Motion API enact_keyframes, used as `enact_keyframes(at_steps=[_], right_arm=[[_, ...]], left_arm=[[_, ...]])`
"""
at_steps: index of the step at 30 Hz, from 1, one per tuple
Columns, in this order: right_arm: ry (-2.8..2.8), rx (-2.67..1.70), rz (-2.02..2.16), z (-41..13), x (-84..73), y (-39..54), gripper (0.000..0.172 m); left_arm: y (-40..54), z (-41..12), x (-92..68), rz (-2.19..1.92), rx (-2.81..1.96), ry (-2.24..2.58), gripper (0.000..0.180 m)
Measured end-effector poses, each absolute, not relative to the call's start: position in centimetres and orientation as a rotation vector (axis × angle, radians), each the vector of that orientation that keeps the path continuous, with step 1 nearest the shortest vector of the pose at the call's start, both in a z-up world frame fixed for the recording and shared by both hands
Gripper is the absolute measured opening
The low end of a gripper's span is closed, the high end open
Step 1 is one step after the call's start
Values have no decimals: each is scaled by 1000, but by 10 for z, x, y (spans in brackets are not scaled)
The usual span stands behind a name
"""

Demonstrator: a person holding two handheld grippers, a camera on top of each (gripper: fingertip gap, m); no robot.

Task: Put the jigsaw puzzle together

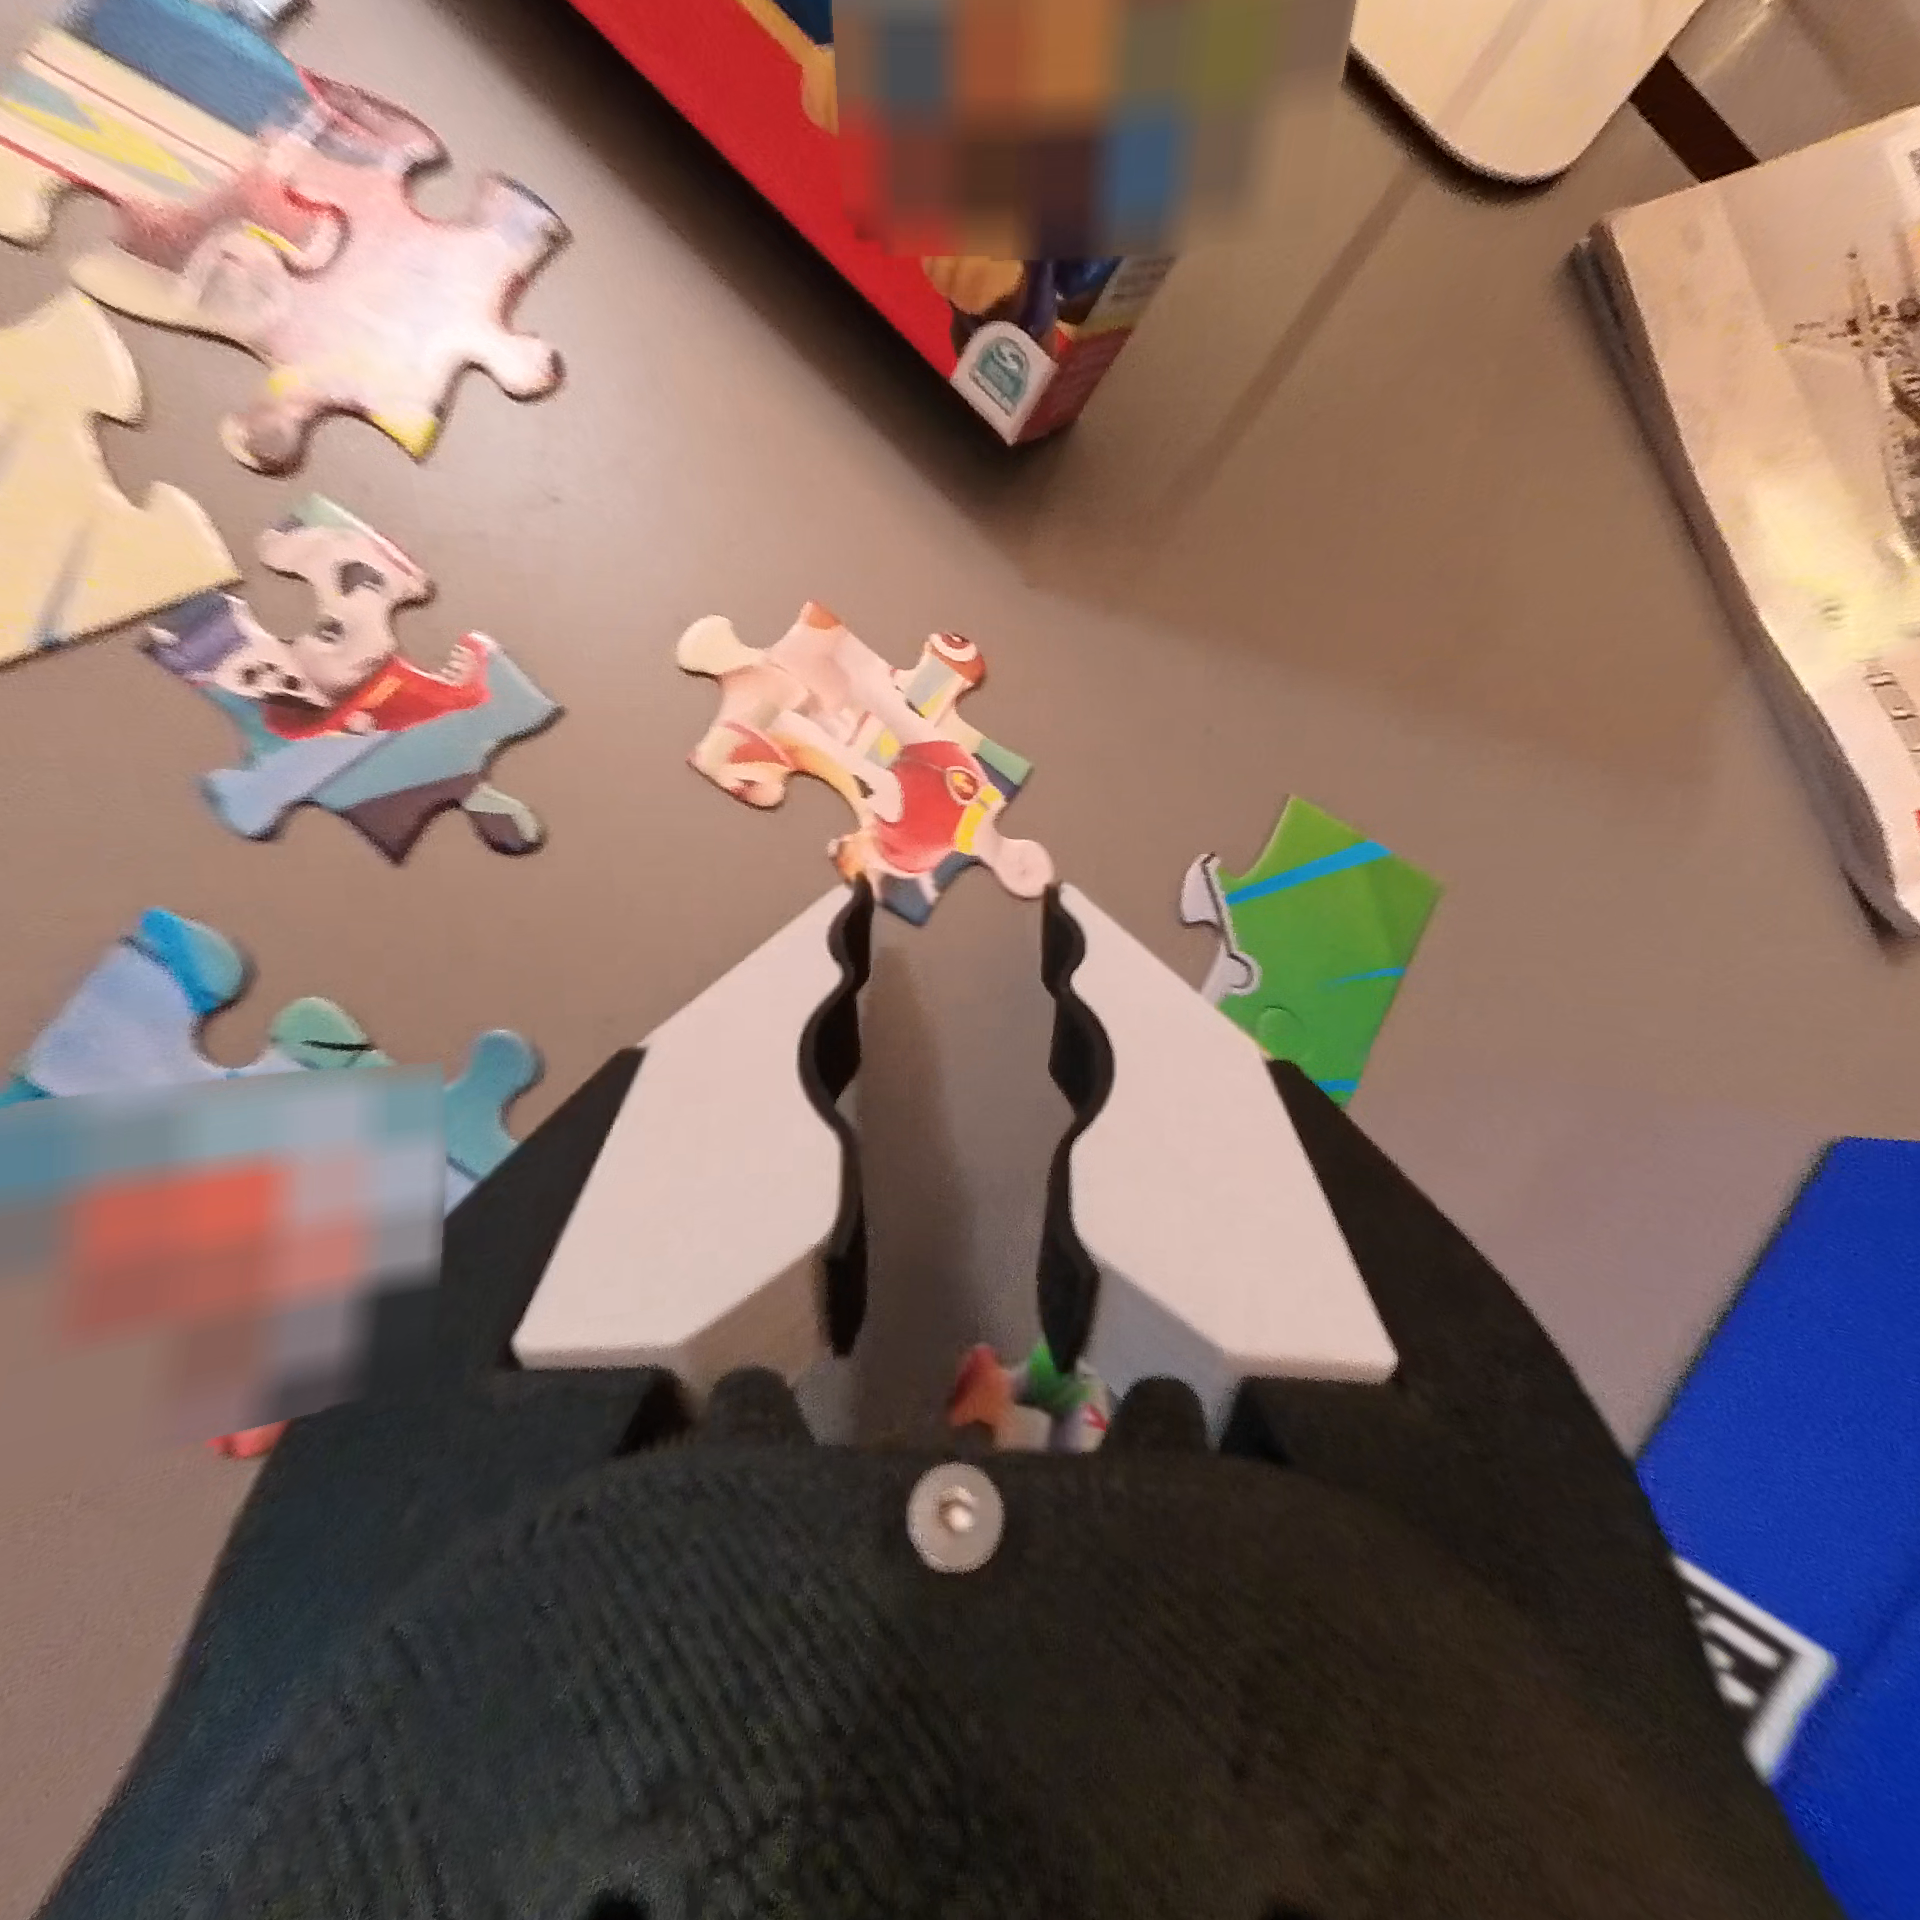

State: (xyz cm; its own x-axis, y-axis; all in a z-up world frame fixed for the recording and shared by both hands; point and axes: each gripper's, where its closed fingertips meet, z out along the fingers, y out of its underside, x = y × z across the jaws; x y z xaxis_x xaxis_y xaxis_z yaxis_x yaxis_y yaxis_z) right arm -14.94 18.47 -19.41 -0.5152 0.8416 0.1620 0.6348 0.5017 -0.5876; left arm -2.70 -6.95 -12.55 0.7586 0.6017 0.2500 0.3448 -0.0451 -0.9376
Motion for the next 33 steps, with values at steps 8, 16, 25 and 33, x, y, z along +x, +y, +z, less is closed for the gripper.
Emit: enact_keyframes(at_steps=[8, 16, 25, 33], right_arm=[[-2315, -1341, 694, -204, -155, 178, 56], [-2475, -1207, 774, -209, -158, 163, 32], [-2794, -659, 695, -209, -163, 165, 34], [-2582, -892, 965, -175, -147, 108, 47]], left_arm=[[-67, -116, -27, 211, -1633, -737, 4], [-70, -118, -27, 223, -1638, -739, 4], [-68, -117, -25, 223, -1646, -730, 5], [-64, -119, -26, 219, -1654, -730, 4]])
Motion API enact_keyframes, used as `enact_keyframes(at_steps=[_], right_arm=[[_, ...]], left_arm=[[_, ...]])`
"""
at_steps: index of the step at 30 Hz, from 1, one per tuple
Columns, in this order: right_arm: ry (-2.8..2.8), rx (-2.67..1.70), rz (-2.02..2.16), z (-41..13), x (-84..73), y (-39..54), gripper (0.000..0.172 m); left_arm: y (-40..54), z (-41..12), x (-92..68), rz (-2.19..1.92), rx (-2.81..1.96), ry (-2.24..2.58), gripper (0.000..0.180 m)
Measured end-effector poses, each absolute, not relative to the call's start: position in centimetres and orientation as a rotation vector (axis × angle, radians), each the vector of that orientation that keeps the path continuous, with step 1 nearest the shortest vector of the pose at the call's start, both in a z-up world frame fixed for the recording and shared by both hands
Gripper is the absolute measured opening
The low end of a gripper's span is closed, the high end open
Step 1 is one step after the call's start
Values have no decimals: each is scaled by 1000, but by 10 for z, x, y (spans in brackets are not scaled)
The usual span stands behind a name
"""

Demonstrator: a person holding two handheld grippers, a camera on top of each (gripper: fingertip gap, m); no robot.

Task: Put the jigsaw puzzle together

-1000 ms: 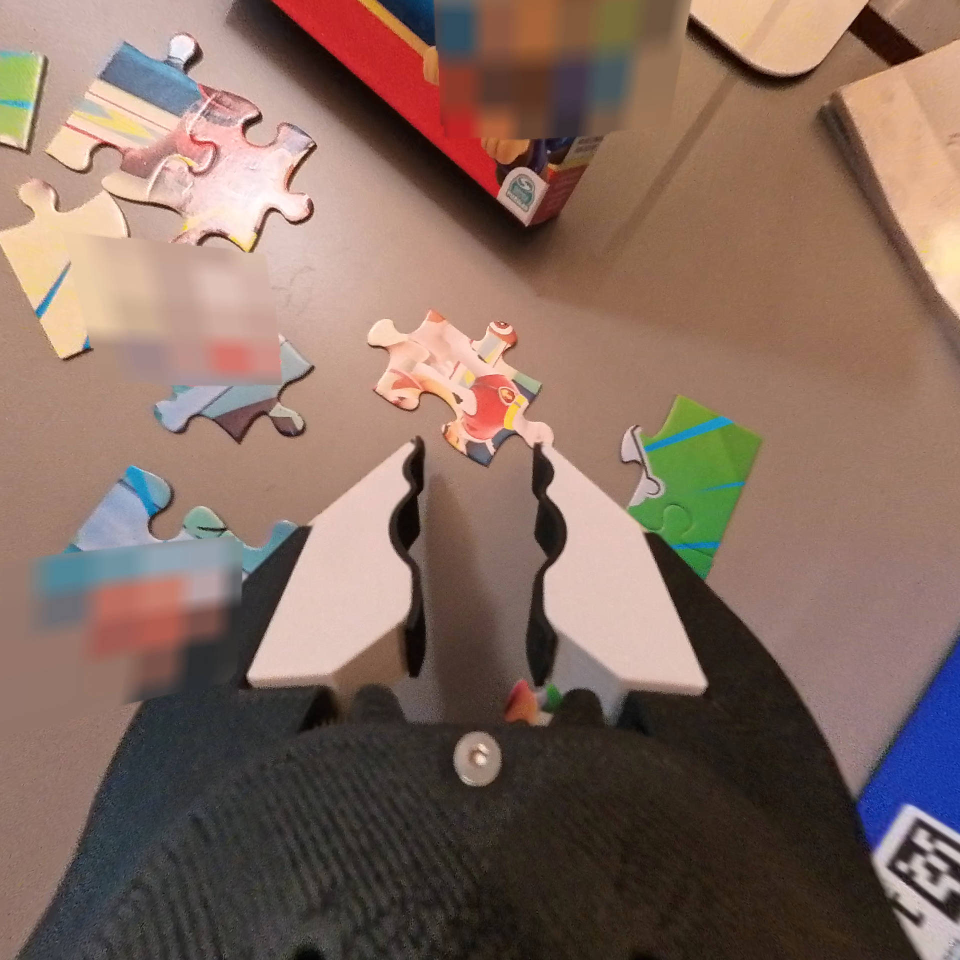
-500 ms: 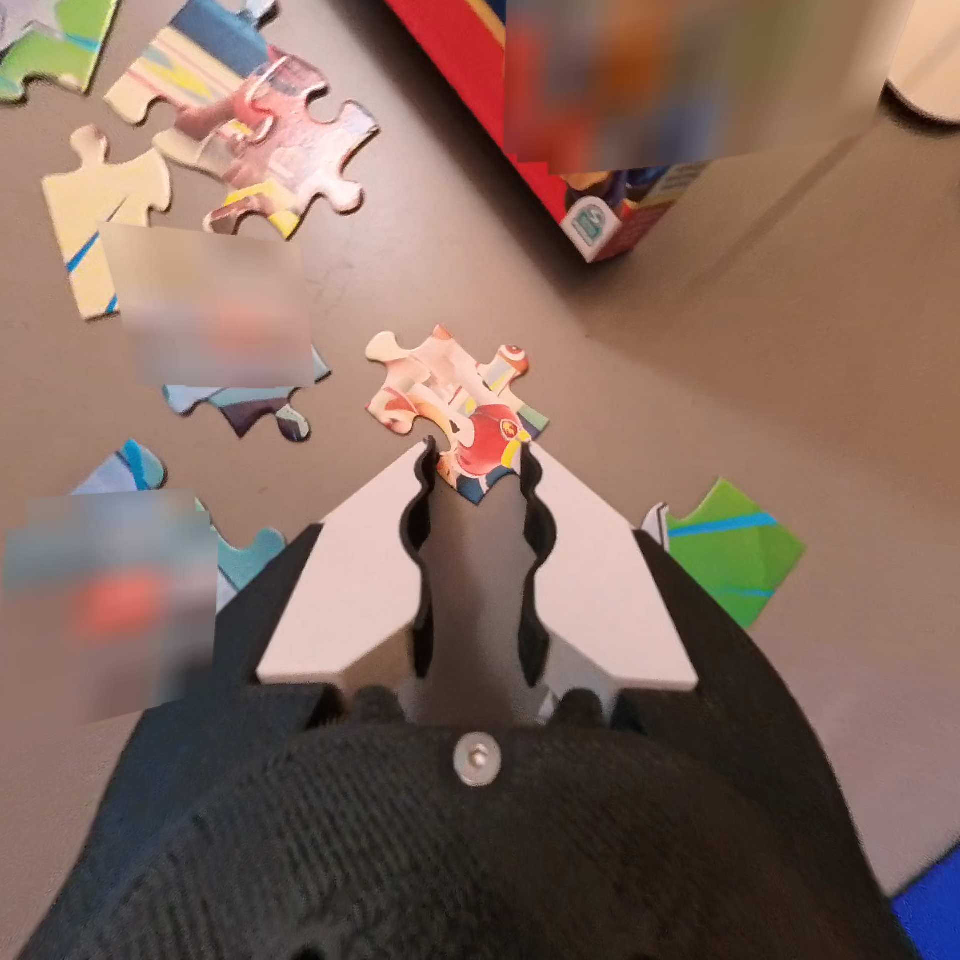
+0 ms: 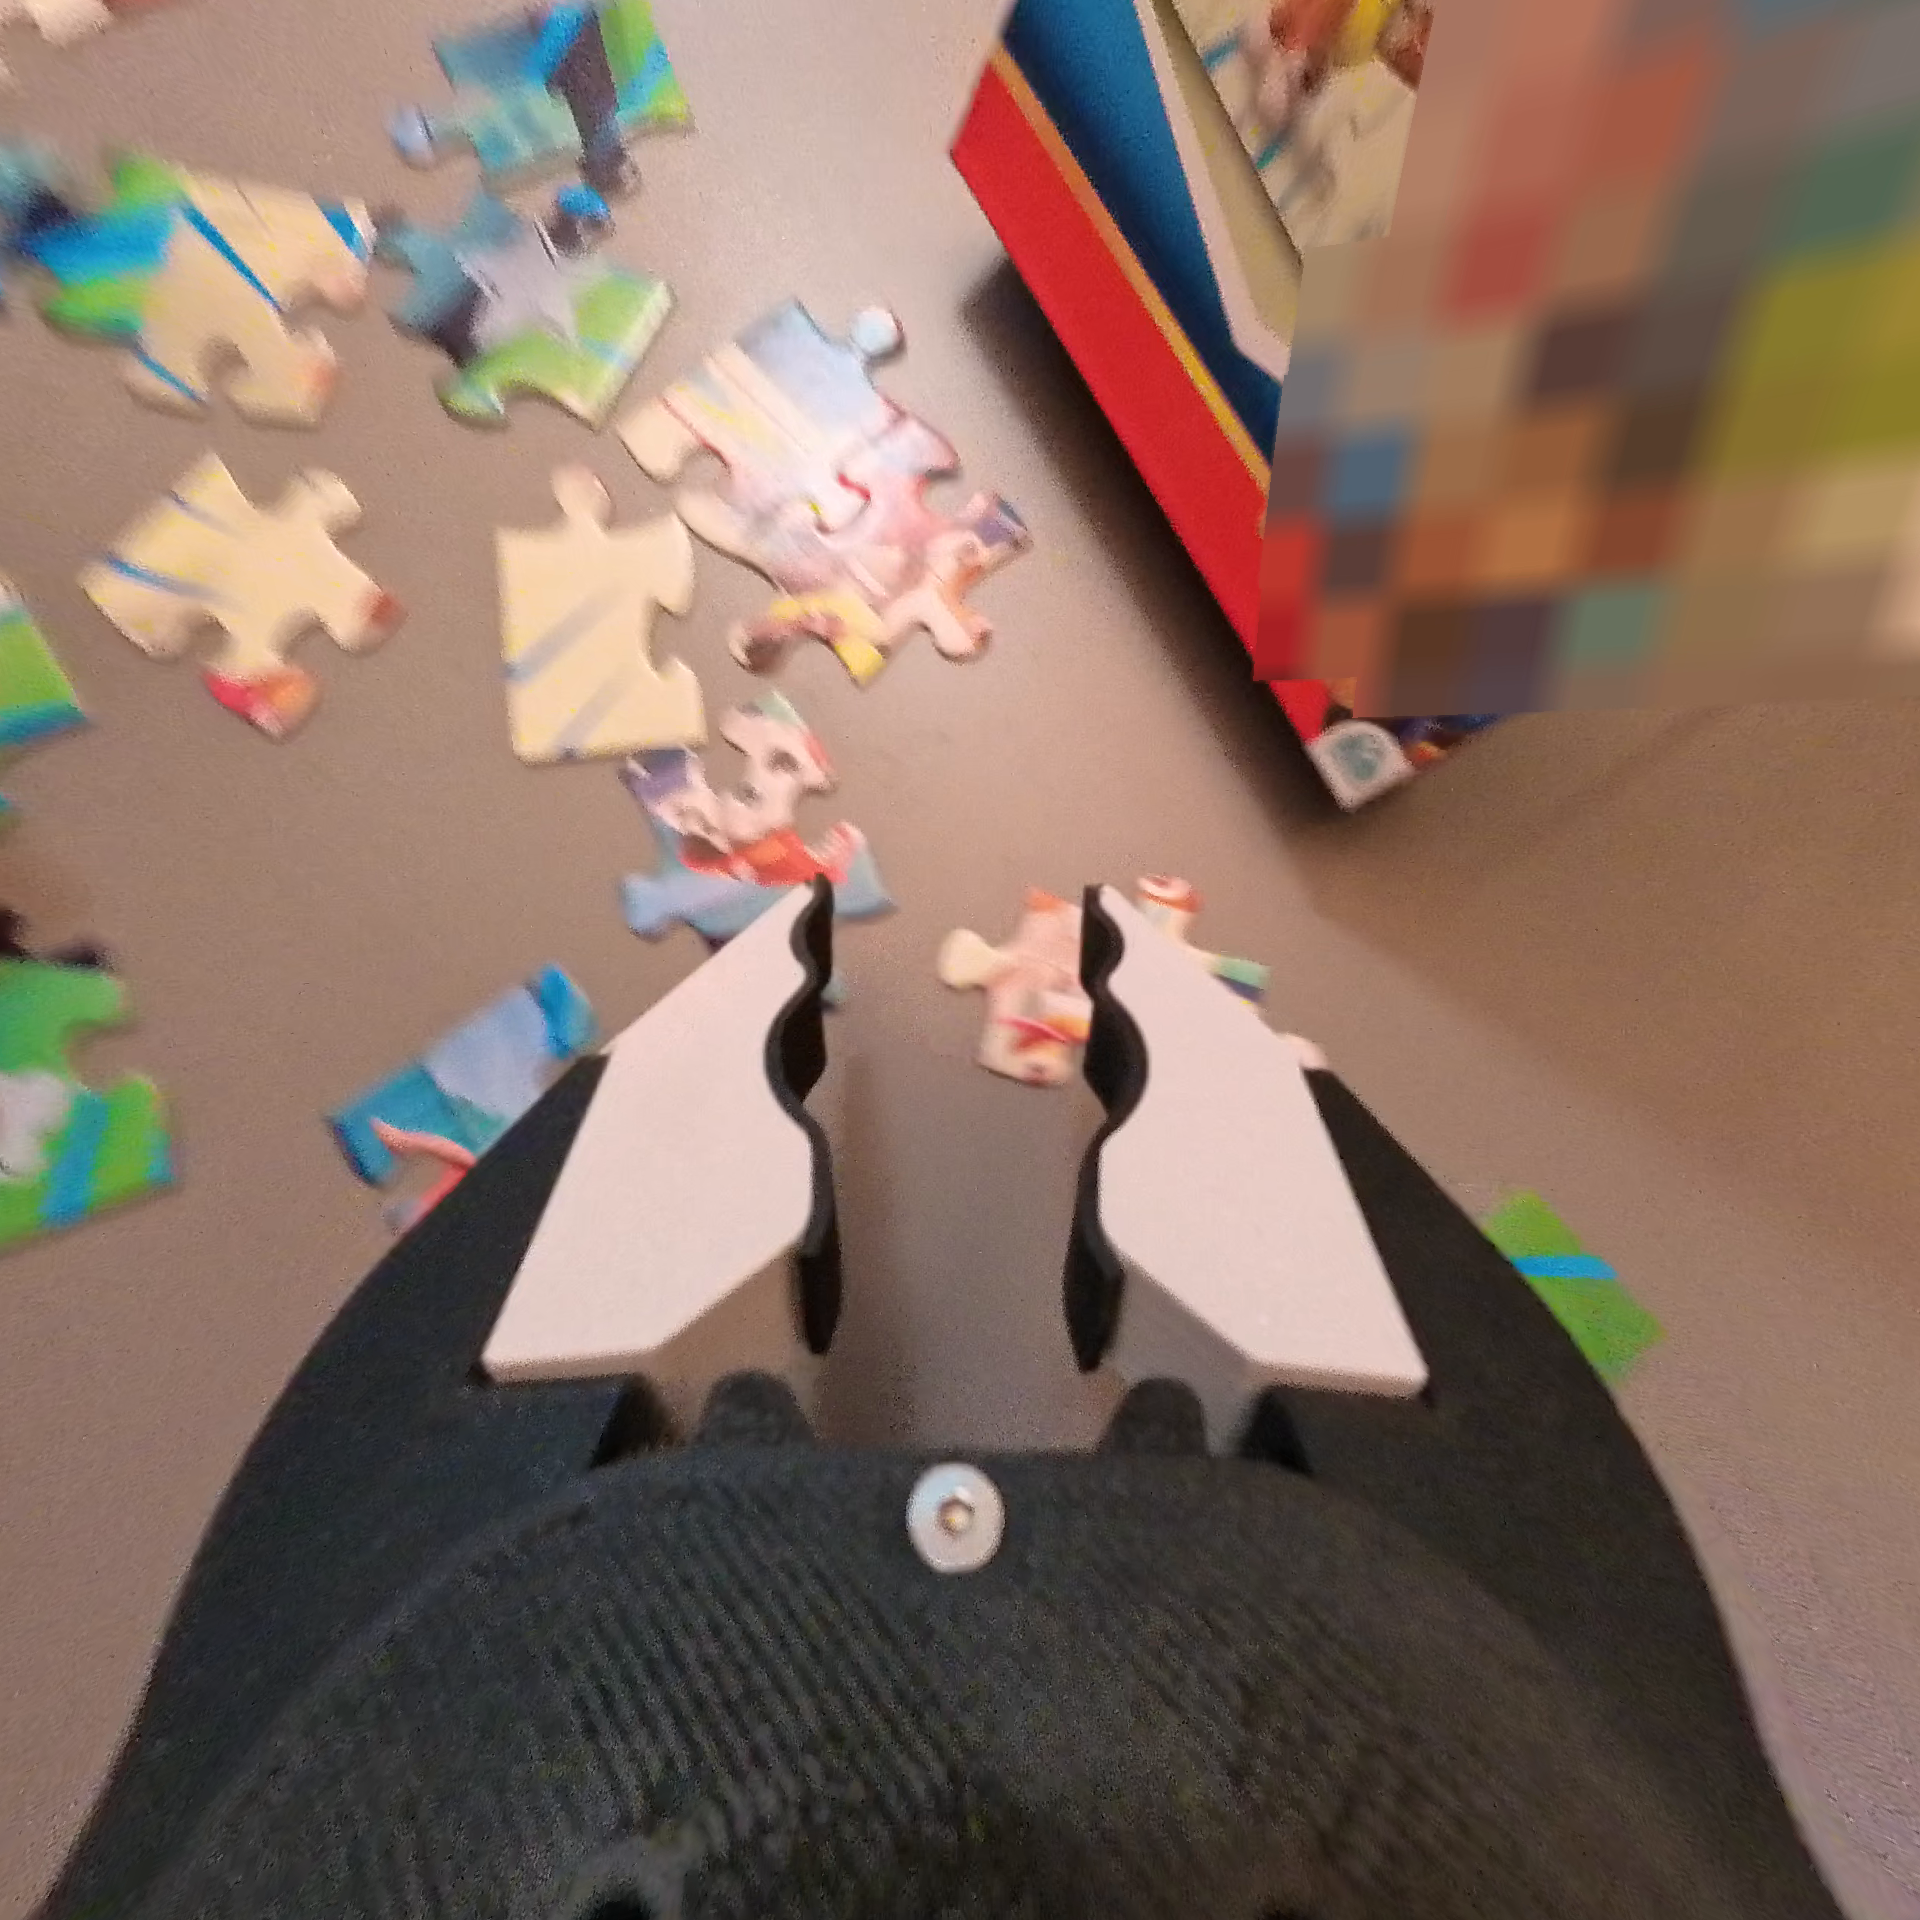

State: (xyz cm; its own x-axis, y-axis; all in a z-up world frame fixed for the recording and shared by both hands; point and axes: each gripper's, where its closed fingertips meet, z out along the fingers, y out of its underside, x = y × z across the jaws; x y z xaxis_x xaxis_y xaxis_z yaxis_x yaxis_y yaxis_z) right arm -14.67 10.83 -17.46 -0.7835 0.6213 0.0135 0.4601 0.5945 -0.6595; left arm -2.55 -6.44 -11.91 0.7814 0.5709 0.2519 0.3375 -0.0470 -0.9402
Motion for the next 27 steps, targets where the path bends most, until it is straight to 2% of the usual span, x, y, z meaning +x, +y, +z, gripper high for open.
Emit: enact_keyframes(at_steps=[3, 7, 14, 20, 27], right_arm=[[-2541, -1011, 1133, -173, -127, 65, 74], [-2525, -1008, 942, -198, -131, 55, 85], [-2582, -1049, 761, -210, -121, 97, 80], [-2524, -1125, 649, -207, -112, 144, 68], [-2512, -1233, 858, -200, -113, 128, 66]], left_arm=[[-59, -116, -23, 208, -1655, -708, 5], [-55, -118, -19, 220, -1678, -689, 5], [-65, -113, -17, 234, -1648, -703, 5], [-63, -118, -16, 193, -1645, -712, 5], [-55, -117, -13, 198, -1662, -690, 5]])
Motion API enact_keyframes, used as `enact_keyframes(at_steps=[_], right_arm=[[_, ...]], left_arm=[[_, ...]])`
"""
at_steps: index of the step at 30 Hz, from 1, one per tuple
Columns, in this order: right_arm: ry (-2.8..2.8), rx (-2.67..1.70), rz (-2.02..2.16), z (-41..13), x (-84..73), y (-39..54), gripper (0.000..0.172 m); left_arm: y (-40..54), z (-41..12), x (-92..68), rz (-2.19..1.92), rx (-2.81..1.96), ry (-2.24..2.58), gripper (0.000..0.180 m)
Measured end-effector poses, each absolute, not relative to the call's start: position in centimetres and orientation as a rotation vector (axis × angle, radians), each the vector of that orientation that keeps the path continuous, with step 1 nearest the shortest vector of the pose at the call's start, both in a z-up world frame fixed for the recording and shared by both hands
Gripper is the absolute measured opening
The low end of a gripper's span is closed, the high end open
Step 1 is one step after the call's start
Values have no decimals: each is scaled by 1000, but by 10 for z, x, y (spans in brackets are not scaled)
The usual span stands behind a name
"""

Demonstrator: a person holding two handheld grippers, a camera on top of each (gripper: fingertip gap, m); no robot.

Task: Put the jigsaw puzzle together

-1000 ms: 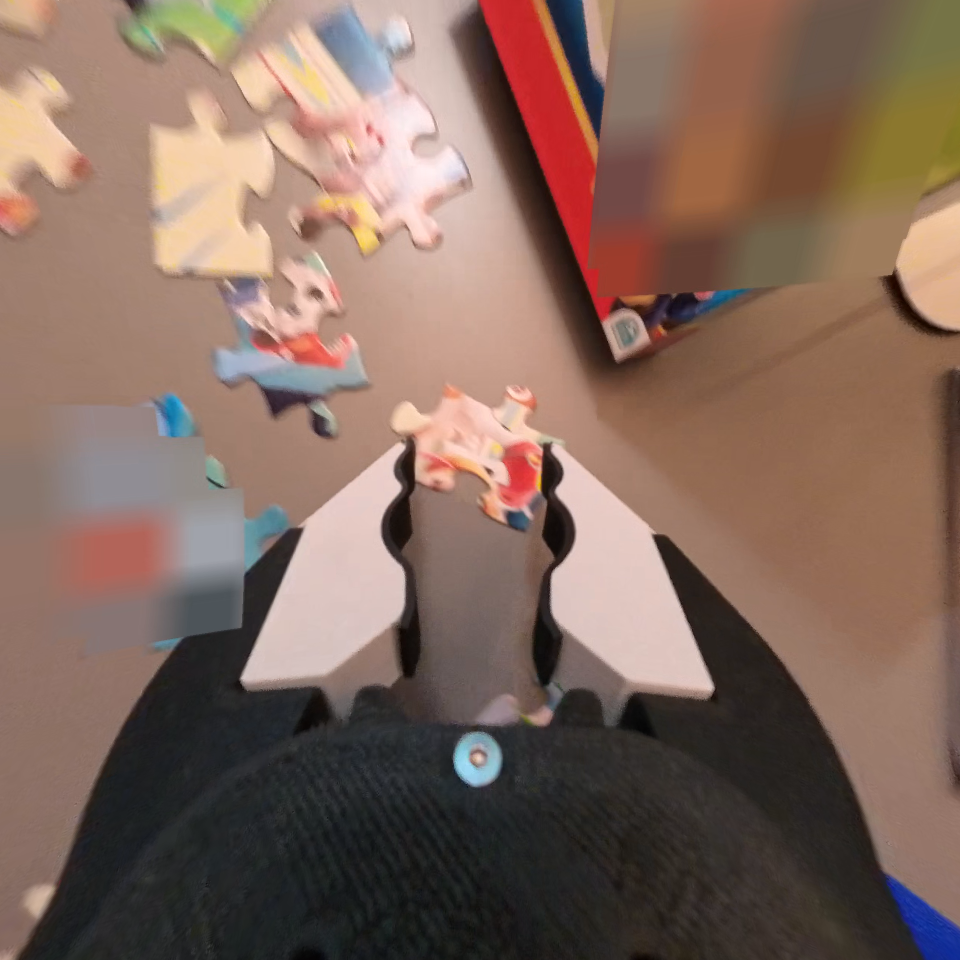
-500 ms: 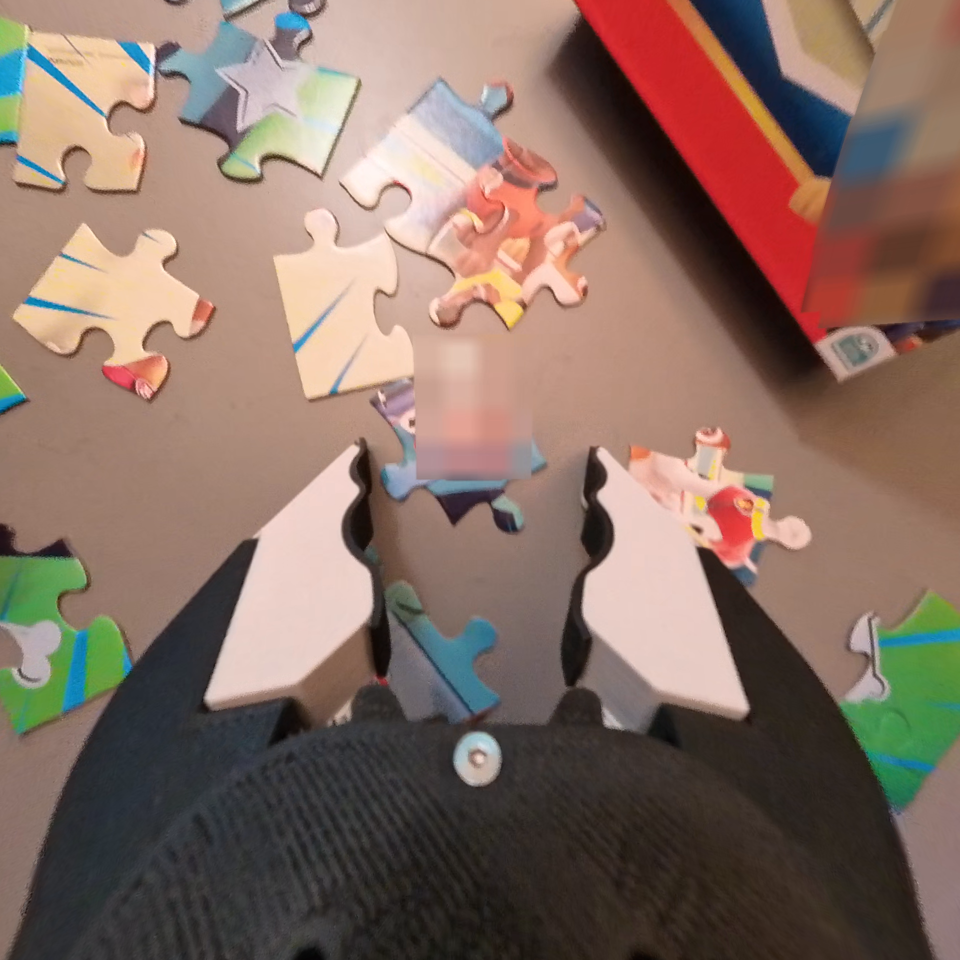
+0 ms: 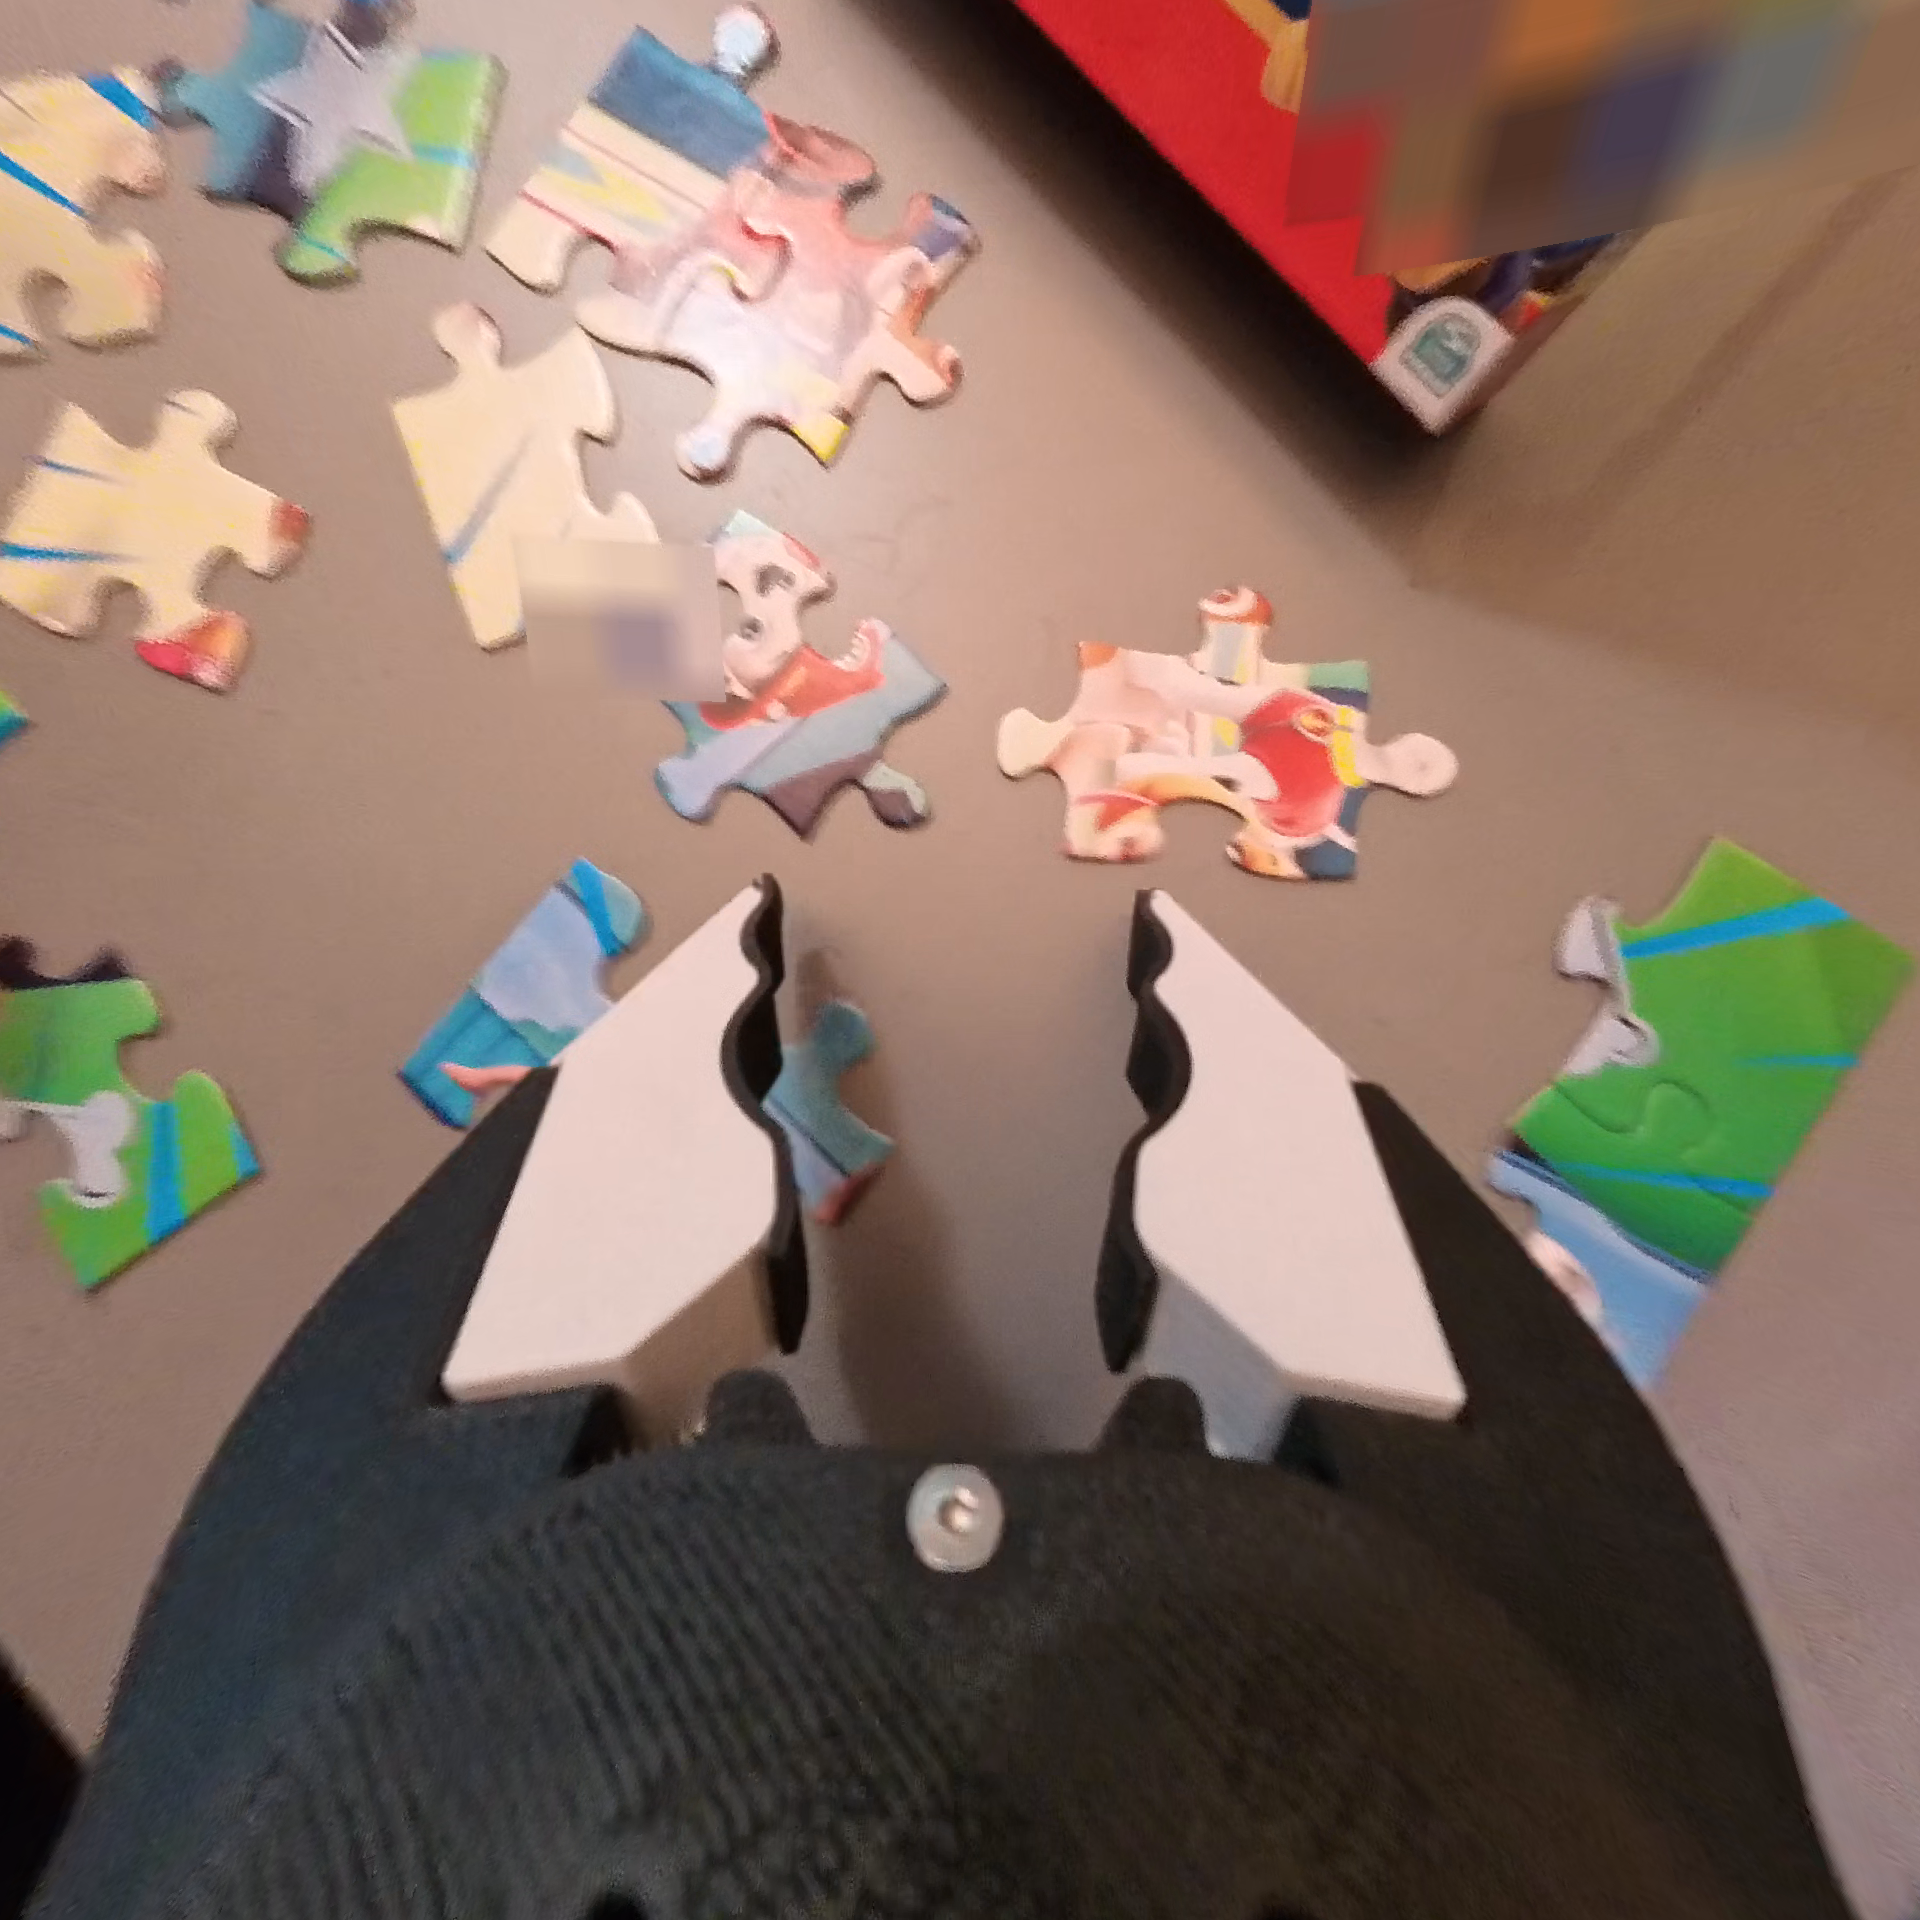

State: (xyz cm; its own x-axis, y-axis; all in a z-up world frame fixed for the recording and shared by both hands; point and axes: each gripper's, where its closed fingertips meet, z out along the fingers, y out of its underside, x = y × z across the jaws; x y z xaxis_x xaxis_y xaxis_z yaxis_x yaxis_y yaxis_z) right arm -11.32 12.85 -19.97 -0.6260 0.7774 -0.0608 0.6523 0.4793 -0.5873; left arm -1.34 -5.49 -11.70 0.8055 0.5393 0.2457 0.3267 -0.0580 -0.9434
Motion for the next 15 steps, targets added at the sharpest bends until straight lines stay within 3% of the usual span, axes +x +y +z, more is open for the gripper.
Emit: enact_keyframes(at_steps=[2, 9, 15], right_arm=[[-2542, -1223, 952, -196, -111, 108, 65], [-2391, -1216, 711, -198, -149, 143, 64], [-2427, -1298, 782, -211, -166, 152, 77]], left_arm=[[-53, -117, -13, 199, -1666, -686, 4], [-50, -117, -12, 210, -1675, -678, 5], [-52, -120, -13, 199, -1675, -688, 5]])
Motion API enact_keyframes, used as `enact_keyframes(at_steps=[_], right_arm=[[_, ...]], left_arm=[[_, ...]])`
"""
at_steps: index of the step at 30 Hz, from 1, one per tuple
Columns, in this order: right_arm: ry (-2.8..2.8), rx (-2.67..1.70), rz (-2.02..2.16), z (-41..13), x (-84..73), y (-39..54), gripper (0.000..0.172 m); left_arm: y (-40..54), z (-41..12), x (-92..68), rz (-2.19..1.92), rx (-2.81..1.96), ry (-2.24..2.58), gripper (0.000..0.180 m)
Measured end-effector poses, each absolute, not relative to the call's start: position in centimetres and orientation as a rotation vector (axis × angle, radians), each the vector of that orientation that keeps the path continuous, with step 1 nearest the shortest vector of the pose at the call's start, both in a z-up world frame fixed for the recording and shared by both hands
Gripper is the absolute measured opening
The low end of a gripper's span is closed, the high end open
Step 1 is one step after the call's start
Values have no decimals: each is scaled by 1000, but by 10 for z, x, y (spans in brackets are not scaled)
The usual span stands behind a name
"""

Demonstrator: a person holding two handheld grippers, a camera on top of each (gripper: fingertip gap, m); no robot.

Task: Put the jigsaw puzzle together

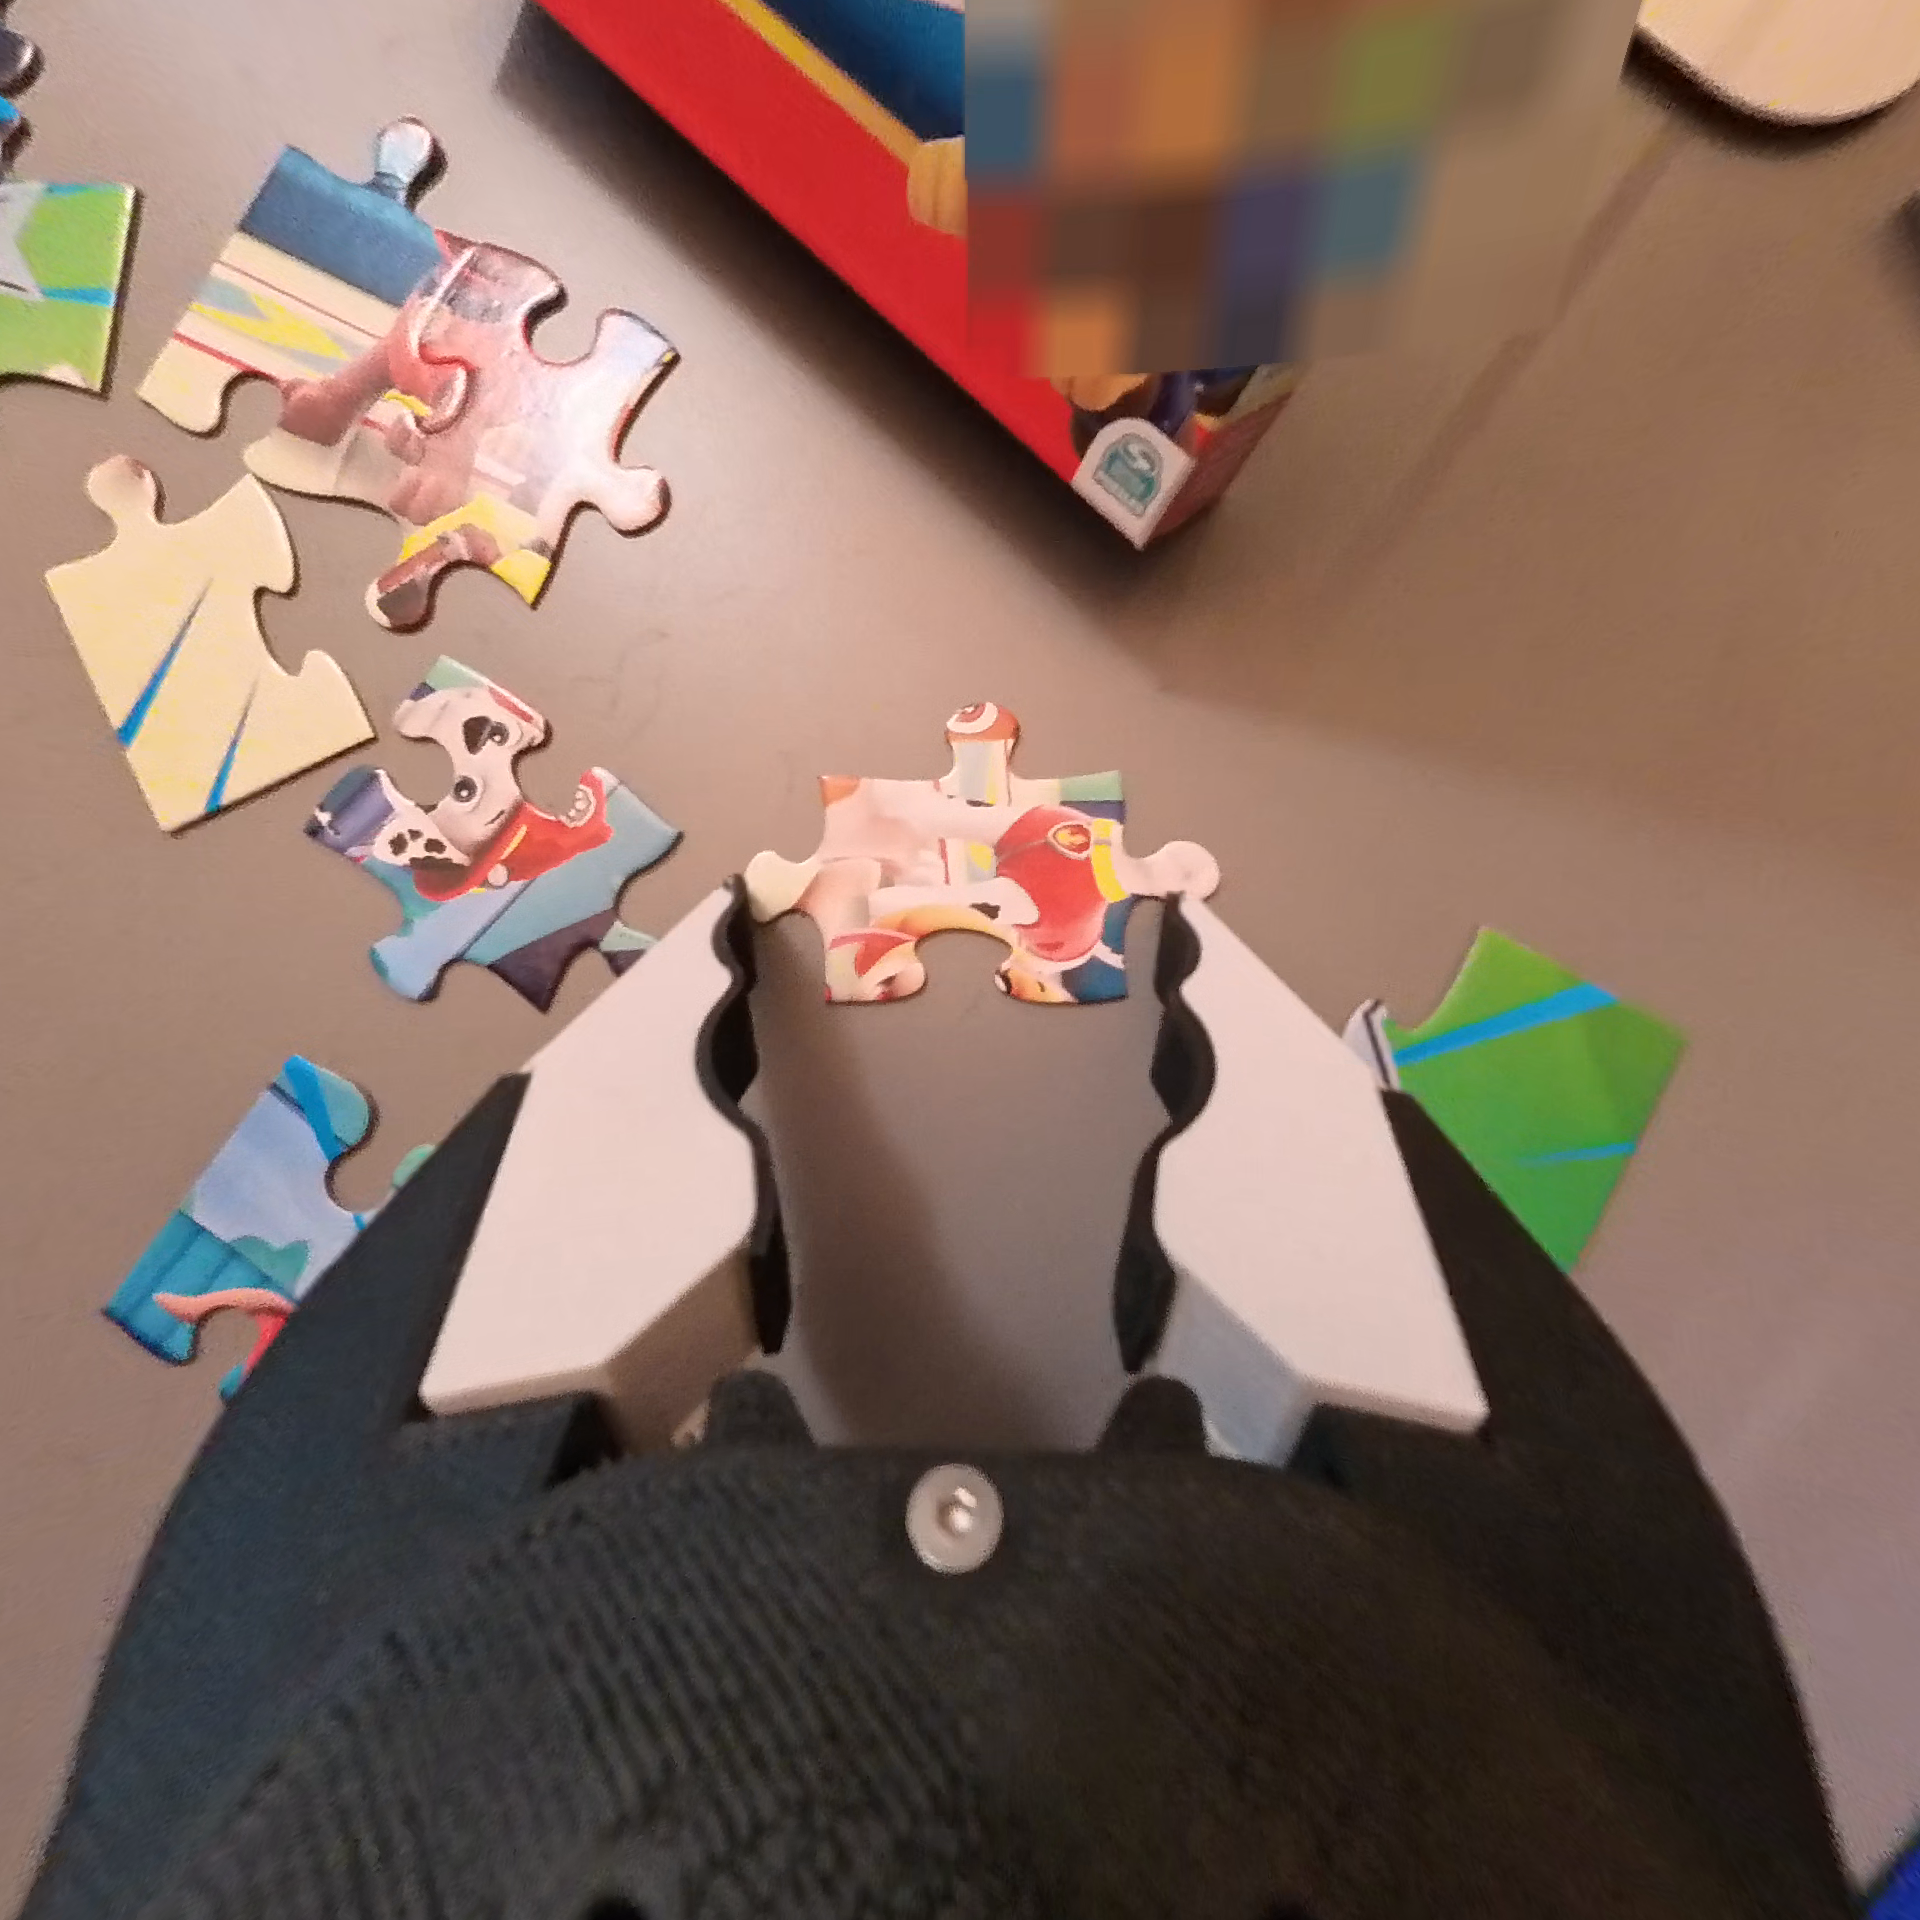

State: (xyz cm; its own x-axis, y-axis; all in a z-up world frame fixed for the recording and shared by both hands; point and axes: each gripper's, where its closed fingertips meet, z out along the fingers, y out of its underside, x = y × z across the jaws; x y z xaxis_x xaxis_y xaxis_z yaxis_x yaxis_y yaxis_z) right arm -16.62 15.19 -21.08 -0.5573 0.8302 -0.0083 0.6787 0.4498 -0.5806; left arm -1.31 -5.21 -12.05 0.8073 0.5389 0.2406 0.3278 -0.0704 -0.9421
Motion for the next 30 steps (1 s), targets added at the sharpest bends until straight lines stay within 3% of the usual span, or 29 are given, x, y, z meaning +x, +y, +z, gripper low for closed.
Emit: enact_keyframes(at_steps=[1, 14, 17, 23, 30], right_arm=[[-2468, -1242, 792, -210, -166, 148, 70], [-2988, -372, 678, -212, -111, 161, 70], [-2969, -377, 736, -204, -111, 153, 71], [-2712, -782, 1126, -161, -124, 104, 67], [-2816, -561, 798, -204, -117, 77, 74]], left_arm=[[-53, -120, -13, 198, -1672, -688, 5], [-50, -123, -15, 189, -1677, -690, 5], [-47, -124, -14, 185, -1687, -683, 5], [-46, -124, -15, 181, -1681, -683, 5], [-44, -126, -10, 174, -1691, -671, 5]])
